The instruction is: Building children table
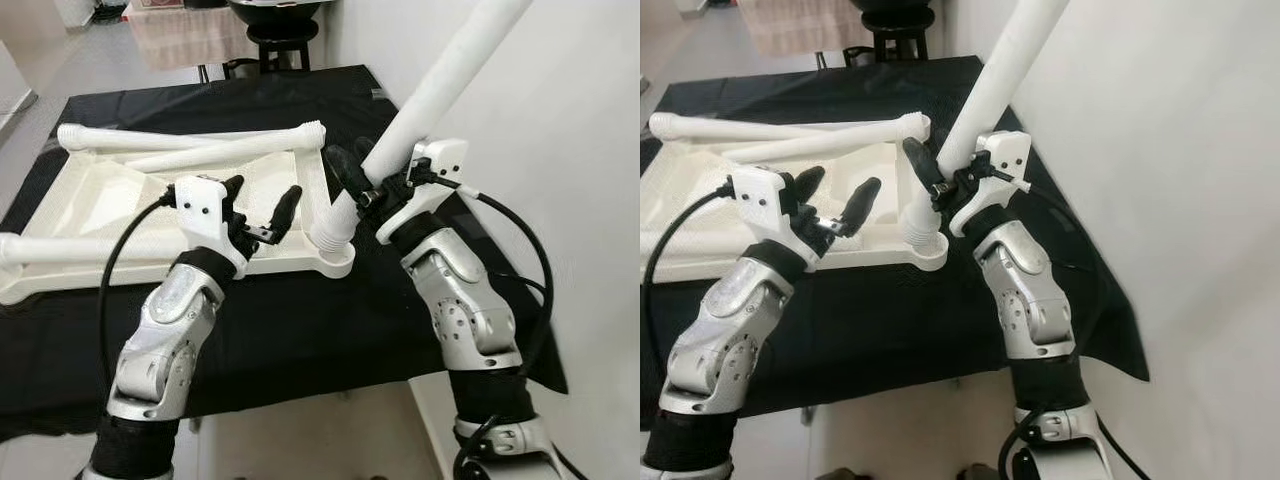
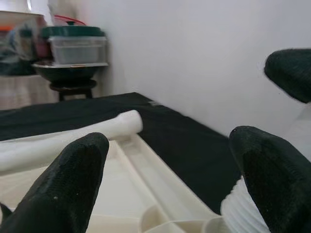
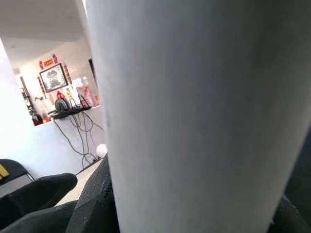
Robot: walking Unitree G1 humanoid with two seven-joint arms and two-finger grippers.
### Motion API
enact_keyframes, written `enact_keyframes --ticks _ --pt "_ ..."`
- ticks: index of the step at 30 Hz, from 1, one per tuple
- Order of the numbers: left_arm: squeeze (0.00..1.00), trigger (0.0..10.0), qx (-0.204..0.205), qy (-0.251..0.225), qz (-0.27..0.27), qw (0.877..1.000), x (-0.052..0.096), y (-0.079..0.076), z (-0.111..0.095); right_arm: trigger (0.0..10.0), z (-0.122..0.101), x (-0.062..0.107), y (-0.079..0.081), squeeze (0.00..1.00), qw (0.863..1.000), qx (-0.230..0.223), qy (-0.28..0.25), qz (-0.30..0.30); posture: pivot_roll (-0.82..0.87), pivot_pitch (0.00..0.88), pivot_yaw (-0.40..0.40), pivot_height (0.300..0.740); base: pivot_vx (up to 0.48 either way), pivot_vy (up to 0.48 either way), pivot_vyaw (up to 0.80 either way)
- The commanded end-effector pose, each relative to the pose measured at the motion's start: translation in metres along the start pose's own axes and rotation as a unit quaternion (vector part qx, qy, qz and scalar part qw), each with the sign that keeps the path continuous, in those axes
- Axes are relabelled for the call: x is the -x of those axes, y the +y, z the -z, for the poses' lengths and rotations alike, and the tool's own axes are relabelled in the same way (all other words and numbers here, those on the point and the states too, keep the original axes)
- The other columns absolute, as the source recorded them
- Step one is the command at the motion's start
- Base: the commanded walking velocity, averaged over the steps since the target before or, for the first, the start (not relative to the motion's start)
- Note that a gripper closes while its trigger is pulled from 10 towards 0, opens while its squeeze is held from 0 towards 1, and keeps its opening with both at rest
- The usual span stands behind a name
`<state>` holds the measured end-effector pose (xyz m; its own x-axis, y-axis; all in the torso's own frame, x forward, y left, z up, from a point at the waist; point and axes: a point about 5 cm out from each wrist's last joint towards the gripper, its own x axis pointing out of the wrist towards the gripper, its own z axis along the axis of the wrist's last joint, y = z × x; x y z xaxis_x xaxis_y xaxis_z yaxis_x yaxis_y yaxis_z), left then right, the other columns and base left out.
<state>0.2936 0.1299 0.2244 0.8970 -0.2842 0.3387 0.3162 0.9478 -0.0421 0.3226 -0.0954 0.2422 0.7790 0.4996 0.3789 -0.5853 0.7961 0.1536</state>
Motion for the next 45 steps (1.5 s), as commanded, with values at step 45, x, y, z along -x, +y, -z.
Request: enact_keyframes --ticks 45 --pt "0.00 10.0 0.025 0.066 0.017 0.997 0.005 -0.003 0.027 10.0 -0.007 -0.002 -0.007 0.00 1.000 0.008 -0.013 0.012 -0.04 0.111 -0.013 0.740 0.000 0.000 0.00"
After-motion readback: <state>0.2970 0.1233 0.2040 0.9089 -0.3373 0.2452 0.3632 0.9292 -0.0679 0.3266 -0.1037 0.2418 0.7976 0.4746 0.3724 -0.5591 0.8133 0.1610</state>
